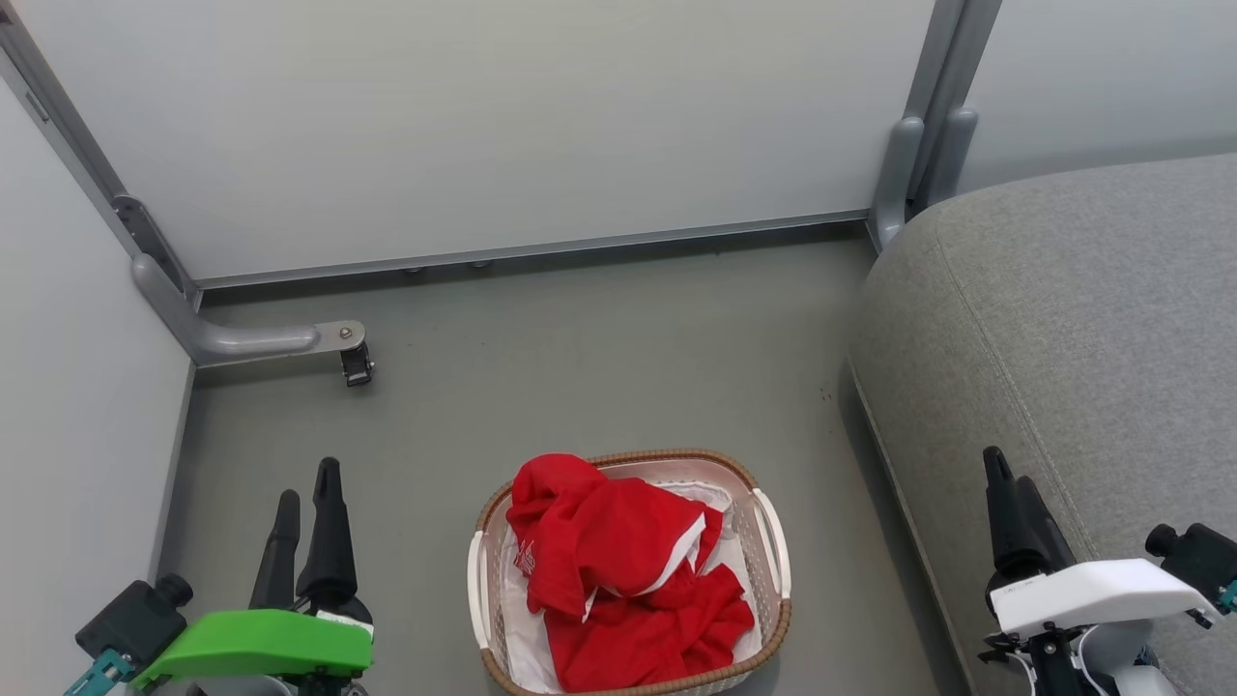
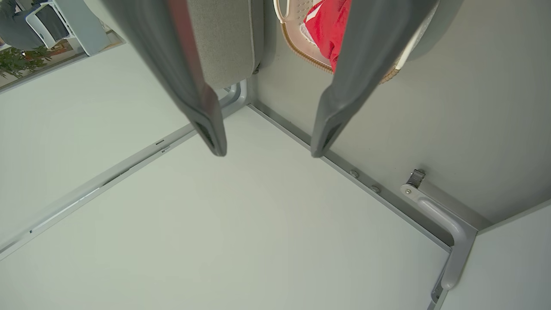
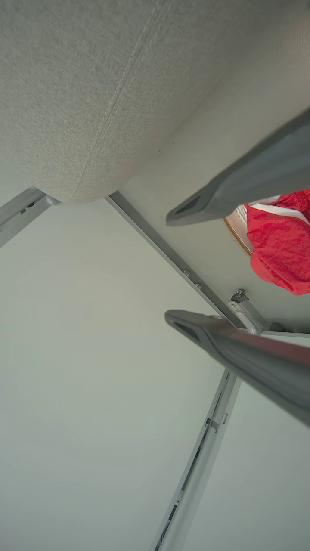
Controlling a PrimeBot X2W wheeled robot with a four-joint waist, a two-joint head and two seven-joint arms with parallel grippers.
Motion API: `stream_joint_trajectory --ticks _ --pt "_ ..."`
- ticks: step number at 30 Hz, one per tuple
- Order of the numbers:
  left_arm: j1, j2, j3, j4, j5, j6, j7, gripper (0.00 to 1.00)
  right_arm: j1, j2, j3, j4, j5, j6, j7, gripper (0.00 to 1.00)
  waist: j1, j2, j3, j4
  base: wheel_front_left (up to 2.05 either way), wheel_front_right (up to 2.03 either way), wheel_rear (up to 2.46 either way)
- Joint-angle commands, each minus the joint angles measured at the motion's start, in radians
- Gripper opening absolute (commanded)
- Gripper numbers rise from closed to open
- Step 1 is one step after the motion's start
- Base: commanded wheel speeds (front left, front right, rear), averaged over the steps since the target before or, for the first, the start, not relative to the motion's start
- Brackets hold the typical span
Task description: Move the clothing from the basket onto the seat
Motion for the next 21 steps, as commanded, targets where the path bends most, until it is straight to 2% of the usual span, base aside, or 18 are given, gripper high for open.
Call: stream_joint_trajectory --ticks 1,10,21 --pt "0.002 0.007 -0.006 -0.017 0.038 0.003 -0.009 1.00 -0.004 -0.007 0.004 -0.015 -0.029 0.000 -0.011 1.00 0.0000 0.0000 0.000 0.000 0.00 0.00 0.00" --pt "0.016 0.008 -0.034 -0.021 0.184 0.015 -0.035 1.00 -0.007 -0.008 0.051 -0.049 -0.238 0.000 -0.036 1.00 0.0000 0.0000 0.000 0.004 0.00 0.00 0.00" --pt "0.029 0.009 -0.066 0.000 0.326 0.033 -0.063 1.00 0.005 -0.009 0.084 -0.055 -0.411 0.000 -0.066 1.00 0.0000 0.0000 0.001 0.006 0.00 0.00 0.00"
